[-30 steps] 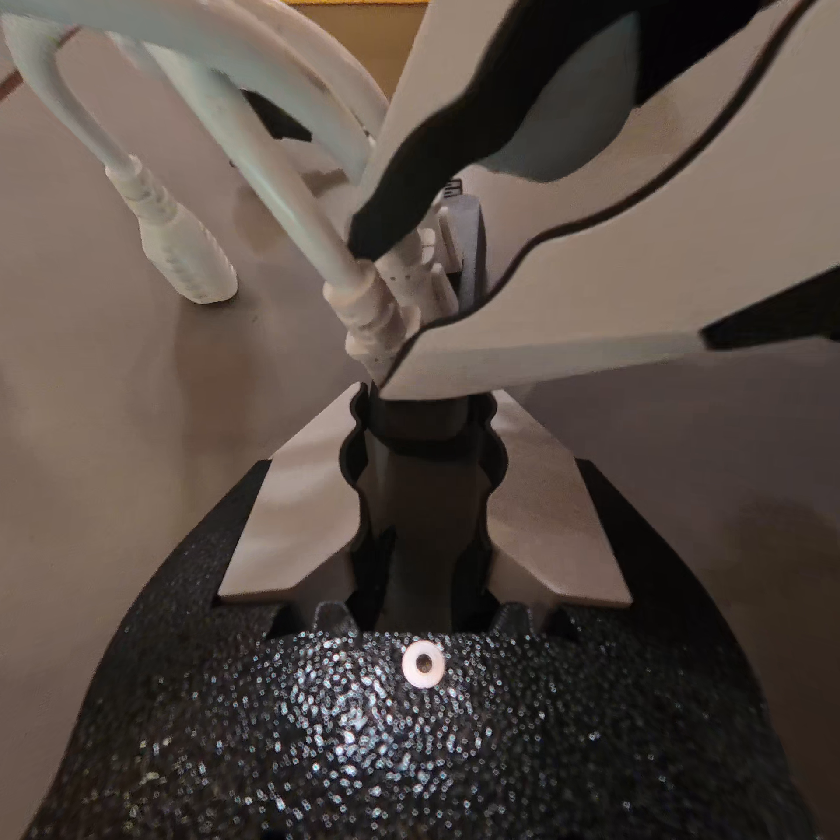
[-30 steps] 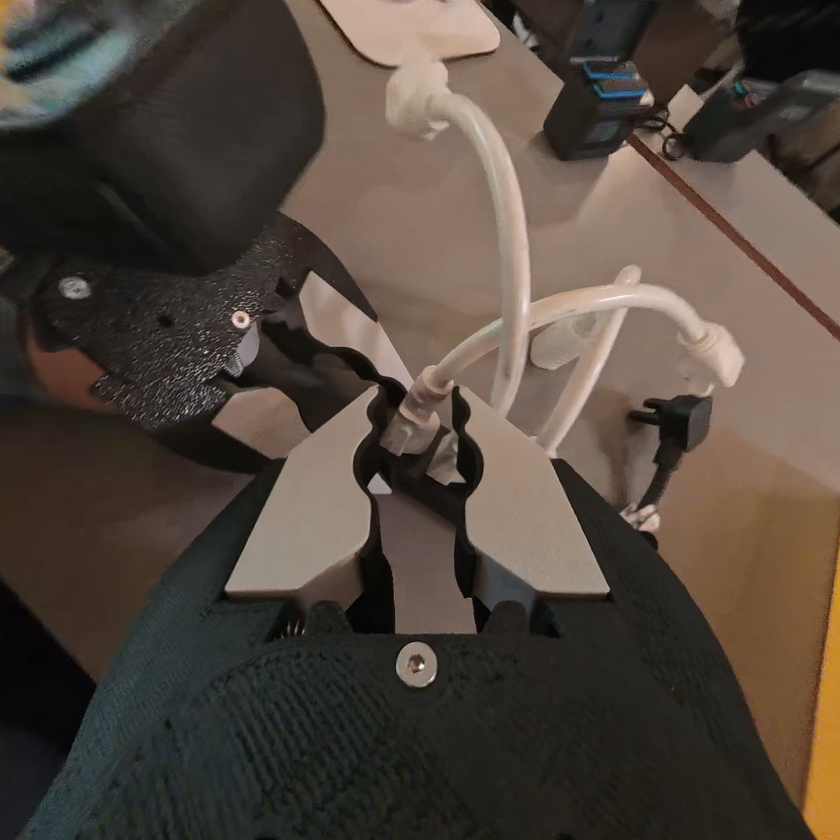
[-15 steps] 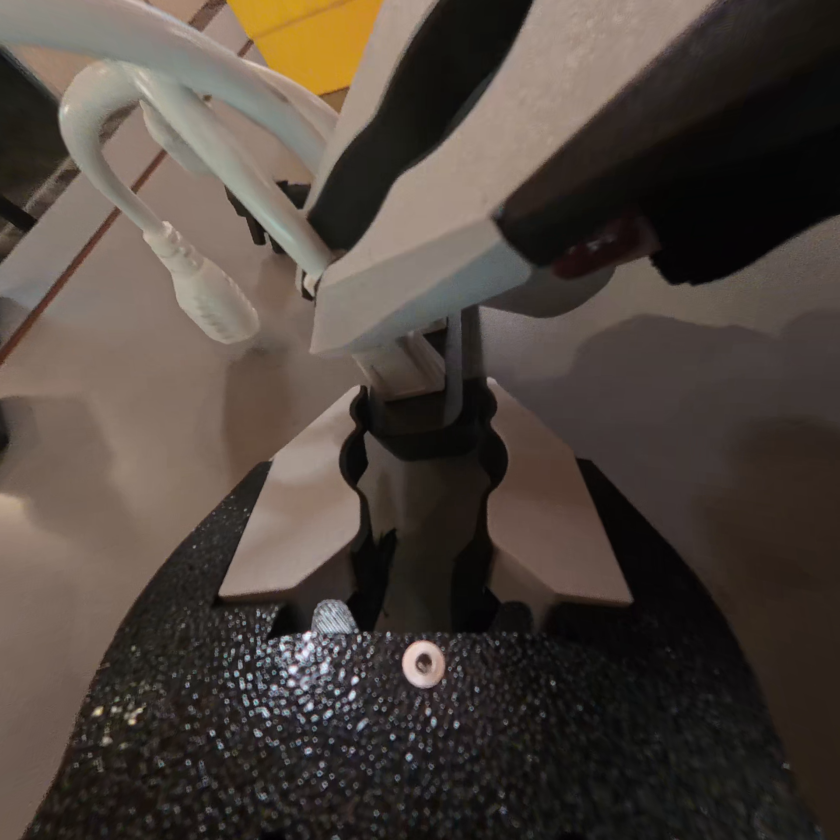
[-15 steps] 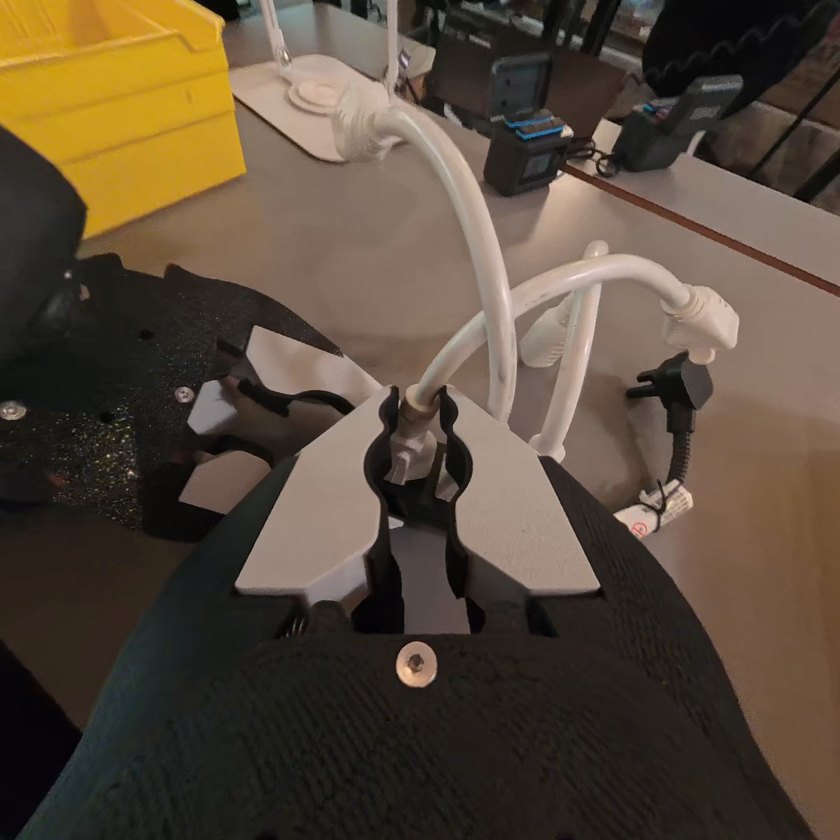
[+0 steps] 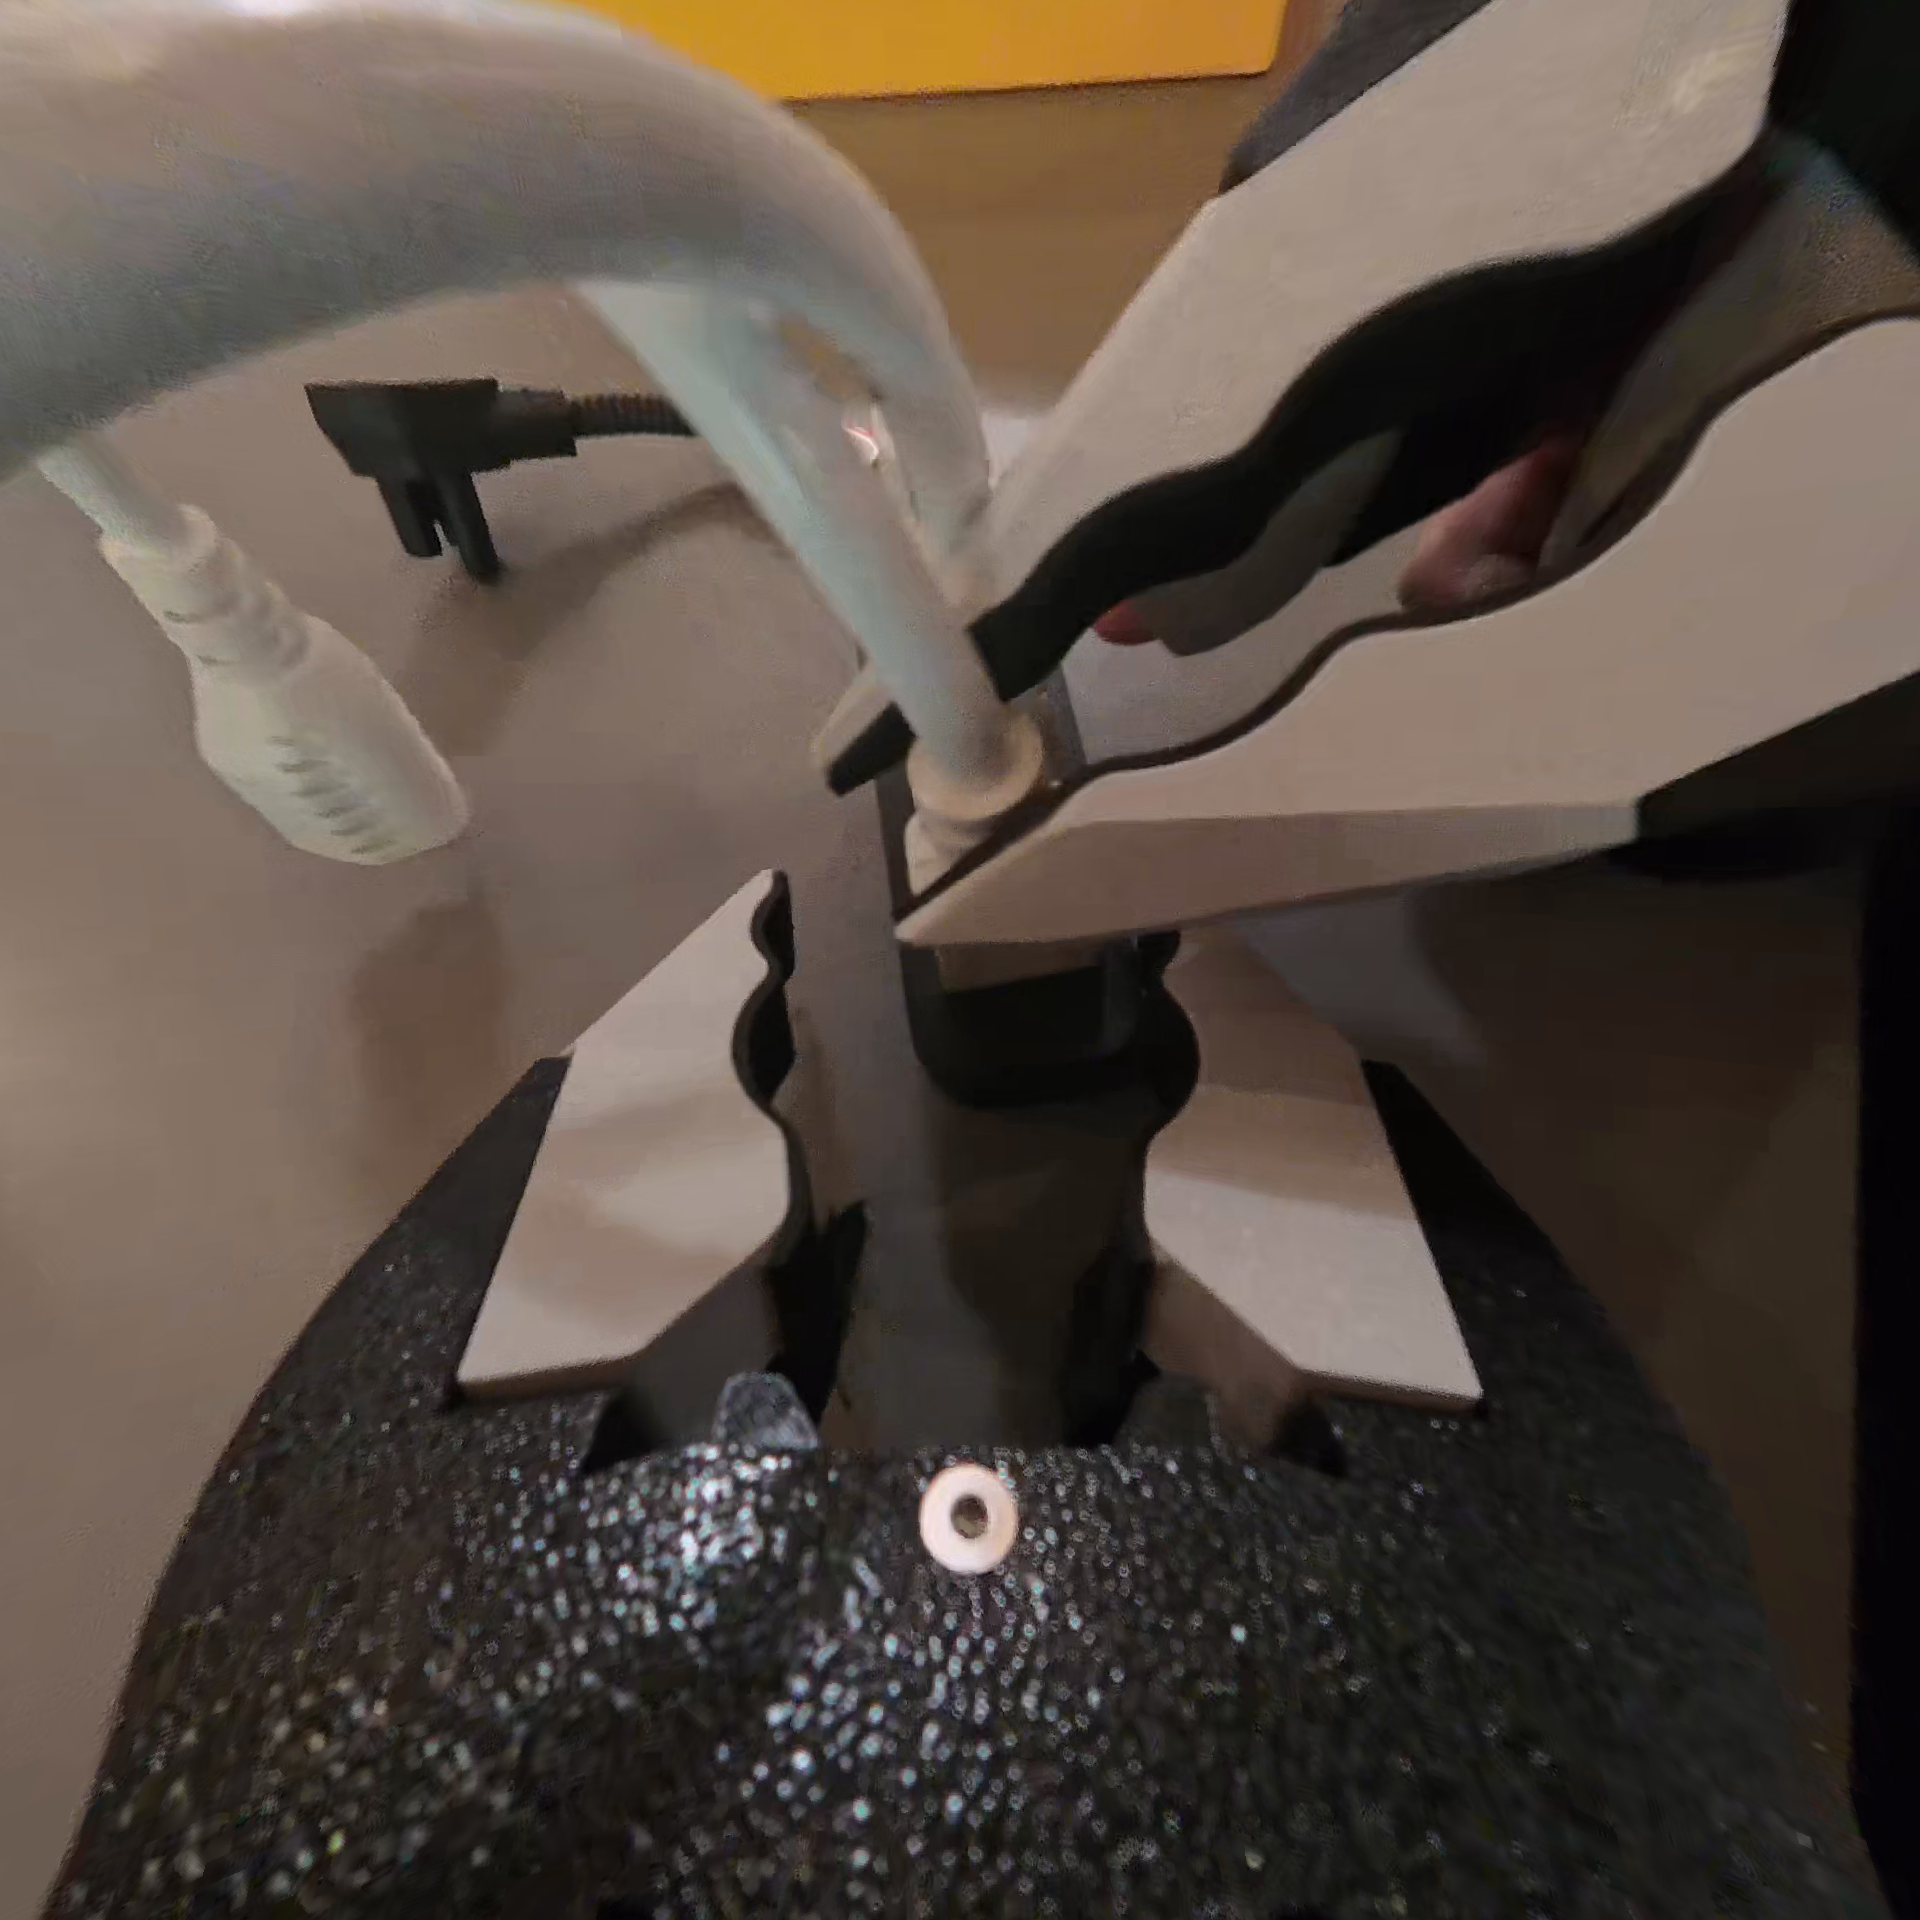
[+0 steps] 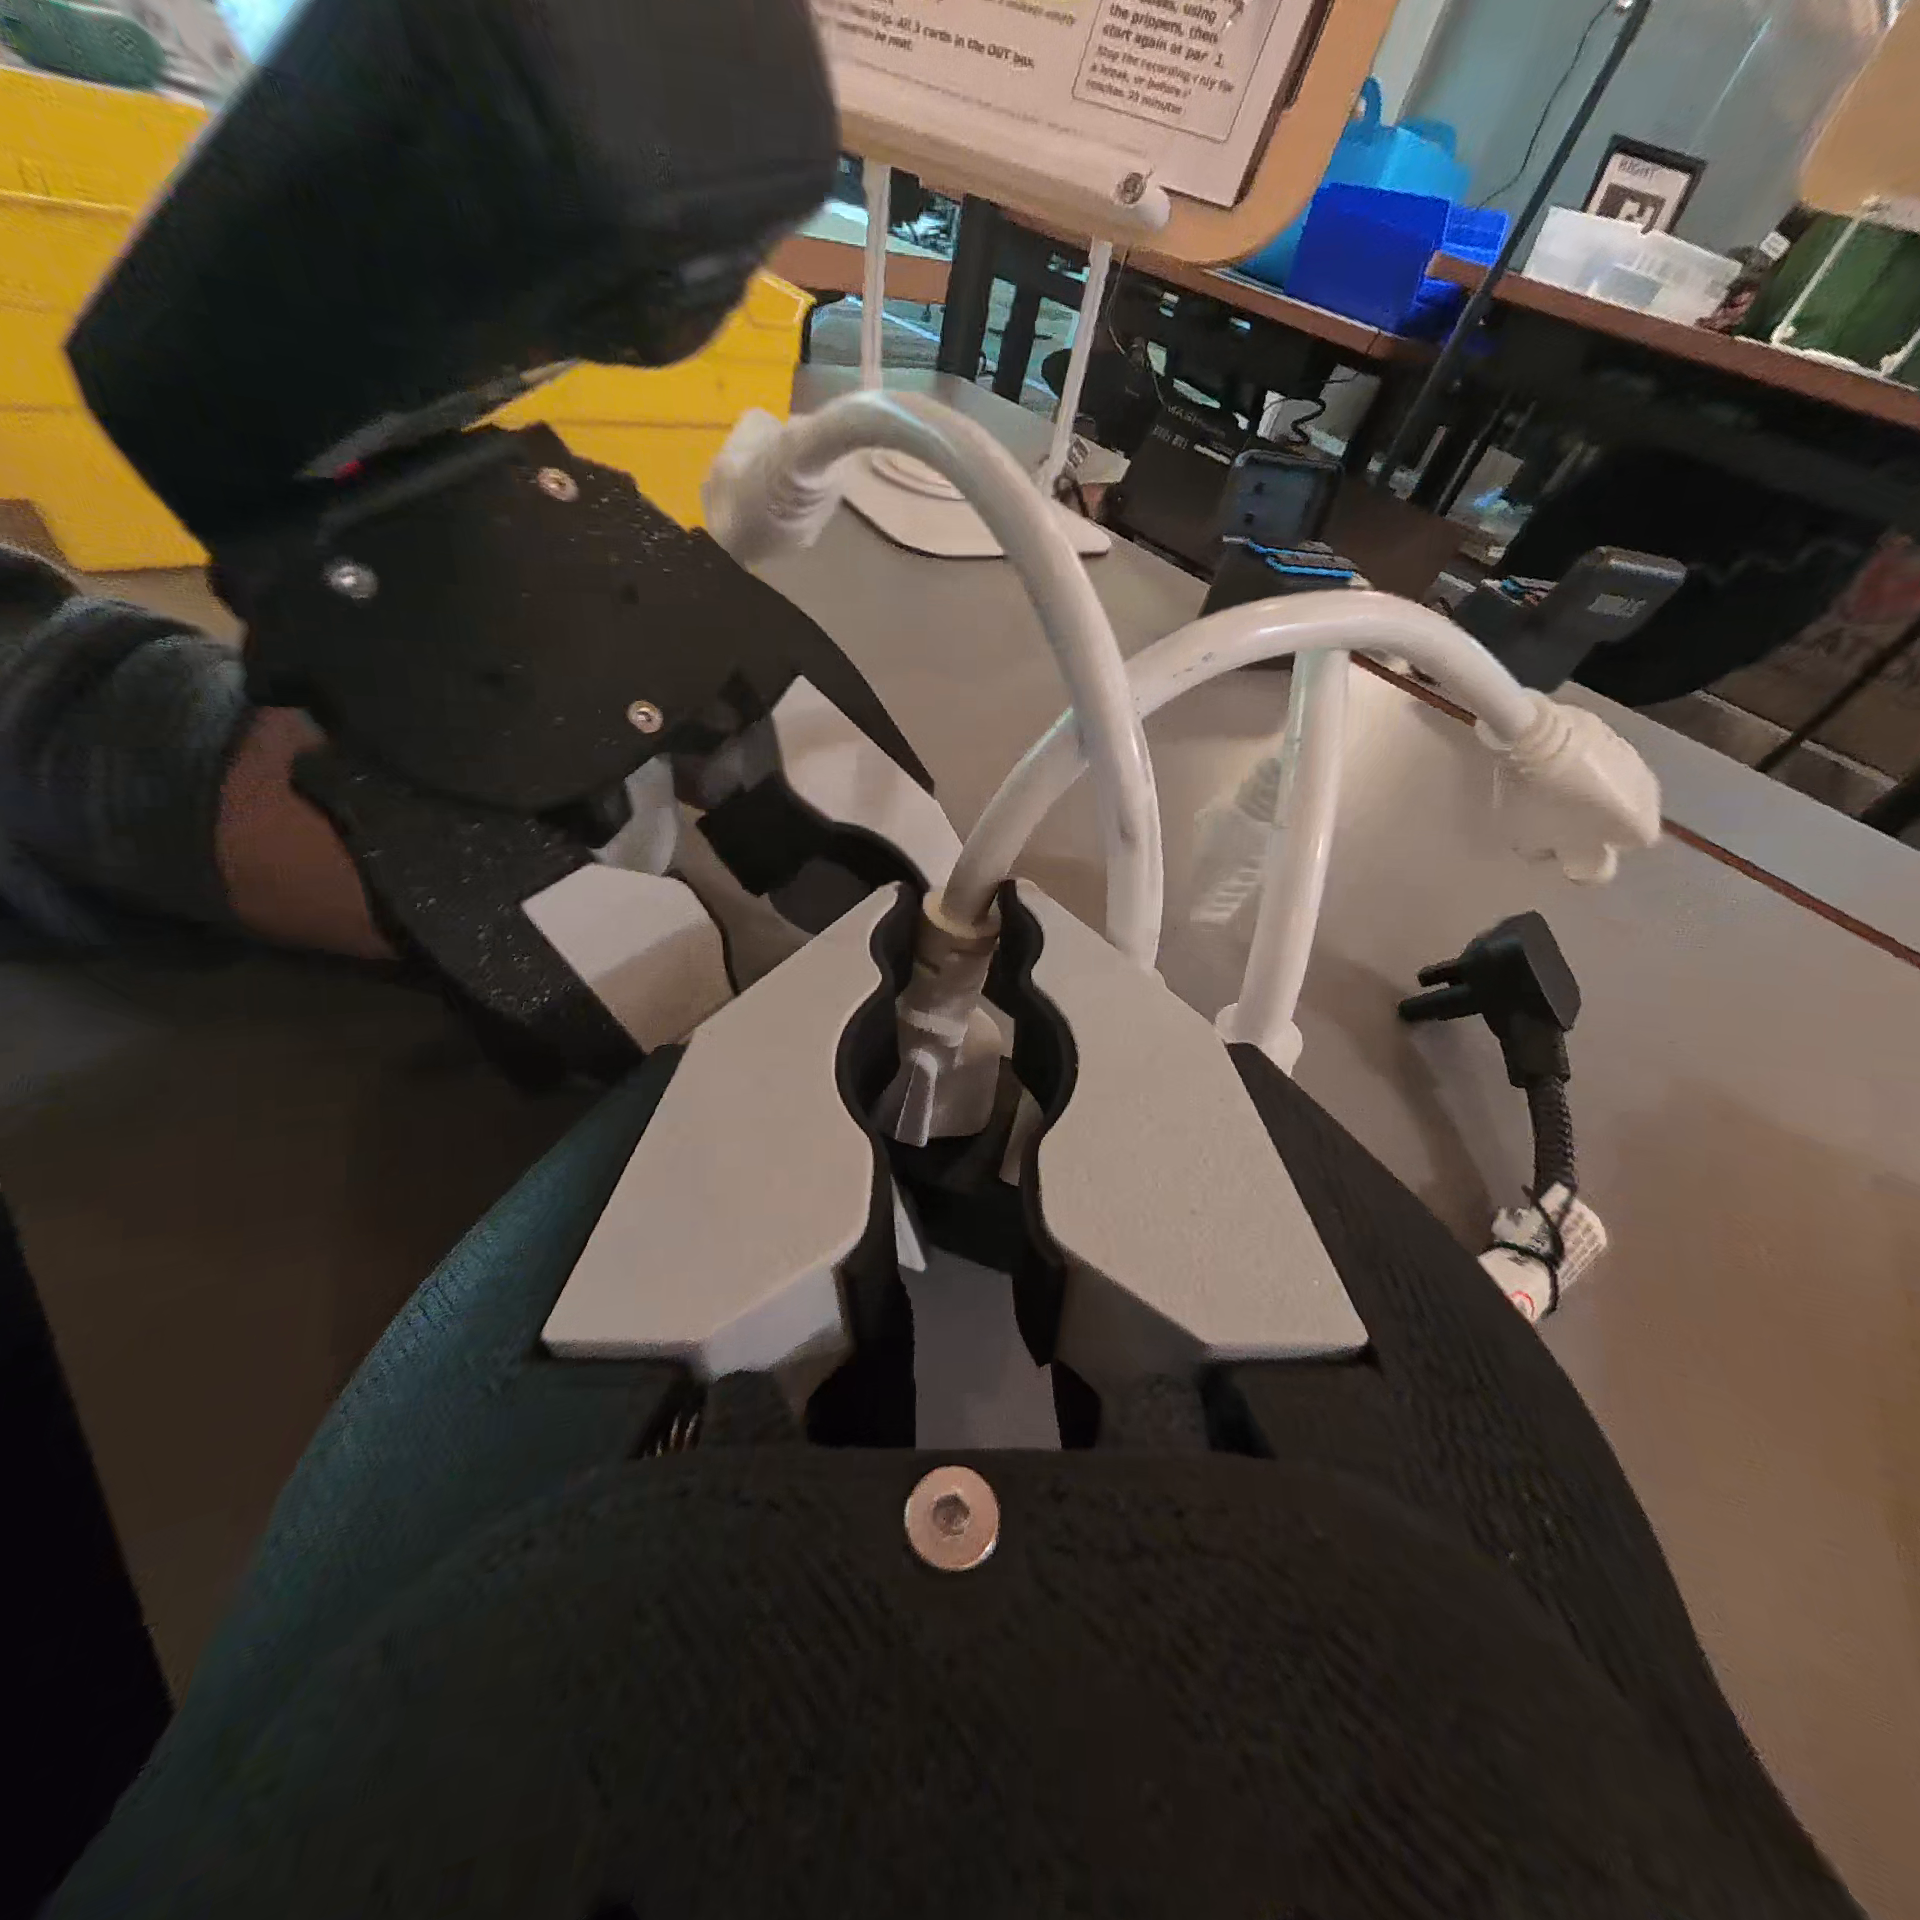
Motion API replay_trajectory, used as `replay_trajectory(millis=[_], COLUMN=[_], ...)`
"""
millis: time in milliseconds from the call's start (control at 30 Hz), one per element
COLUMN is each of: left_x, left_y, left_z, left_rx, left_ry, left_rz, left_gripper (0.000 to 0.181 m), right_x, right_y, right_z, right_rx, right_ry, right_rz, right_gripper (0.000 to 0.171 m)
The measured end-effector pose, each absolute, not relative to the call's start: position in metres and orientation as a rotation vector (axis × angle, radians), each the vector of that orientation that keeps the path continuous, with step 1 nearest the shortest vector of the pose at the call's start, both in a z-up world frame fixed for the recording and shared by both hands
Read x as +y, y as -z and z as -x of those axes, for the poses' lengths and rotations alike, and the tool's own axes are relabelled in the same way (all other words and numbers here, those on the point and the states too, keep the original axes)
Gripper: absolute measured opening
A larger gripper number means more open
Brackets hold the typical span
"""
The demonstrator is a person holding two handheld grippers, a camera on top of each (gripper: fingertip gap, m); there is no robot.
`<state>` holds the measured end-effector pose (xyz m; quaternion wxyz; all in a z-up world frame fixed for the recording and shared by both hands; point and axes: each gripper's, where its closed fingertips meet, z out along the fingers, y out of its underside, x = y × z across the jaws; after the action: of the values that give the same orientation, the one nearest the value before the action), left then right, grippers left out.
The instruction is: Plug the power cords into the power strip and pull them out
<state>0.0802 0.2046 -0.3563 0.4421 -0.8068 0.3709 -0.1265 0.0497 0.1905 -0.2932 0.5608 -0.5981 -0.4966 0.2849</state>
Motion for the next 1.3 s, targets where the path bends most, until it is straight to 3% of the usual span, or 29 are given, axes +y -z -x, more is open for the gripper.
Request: replay_trajectory(millis=[233, 300, 400, 833, 967, 1133, 1300], left_x=[0.195, 0.195, 0.194, 0.194, 0.196, 0.2, 0.197], left_y=[0.361, 0.361, 0.361, 0.361, 0.351, 0.347, 0.348], left_z=[-0.084, -0.083, -0.083, -0.079, -0.075, -0.073, -0.074], left_rx=[0.892, 0.876, 0.873, 0.879, 0.978, 0.984, 1.067], left_ry=[0.38, 0.377, 0.39, 0.351, 0.186, 0.135, 0.192], left_rz=[2.059, 2.068, 2.074, 2.062, 1.902, 1.856, 1.816], left_gripper=[0.043, 0.043, 0.043, 0.046, 0.046, 0.045, 0.045], right_x=[0.189, 0.181, 0.177, 0.187, 0.191, 0.188, 0.185], right_y=[0.293, 0.292, 0.304, 0.316, 0.311, 0.303, 0.3], right_z=[-0.049, -0.048, -0.054, -0.058, -0.061, -0.057, -0.053], right_rx=[-1.104, -1.099, -1.129, -1.08, -1.01, -0.992, -1.097], right_ry=[-0.69, -0.757, -0.717, -0.56, -0.562, -0.531, -0.634], right_rz=[1.471, 1.533, 1.663, 1.711, 1.717, 1.603, 1.55], right_gripper=[0.016, 0.033, 0.043, 0.033, 0.022, 0.034, 0.034])
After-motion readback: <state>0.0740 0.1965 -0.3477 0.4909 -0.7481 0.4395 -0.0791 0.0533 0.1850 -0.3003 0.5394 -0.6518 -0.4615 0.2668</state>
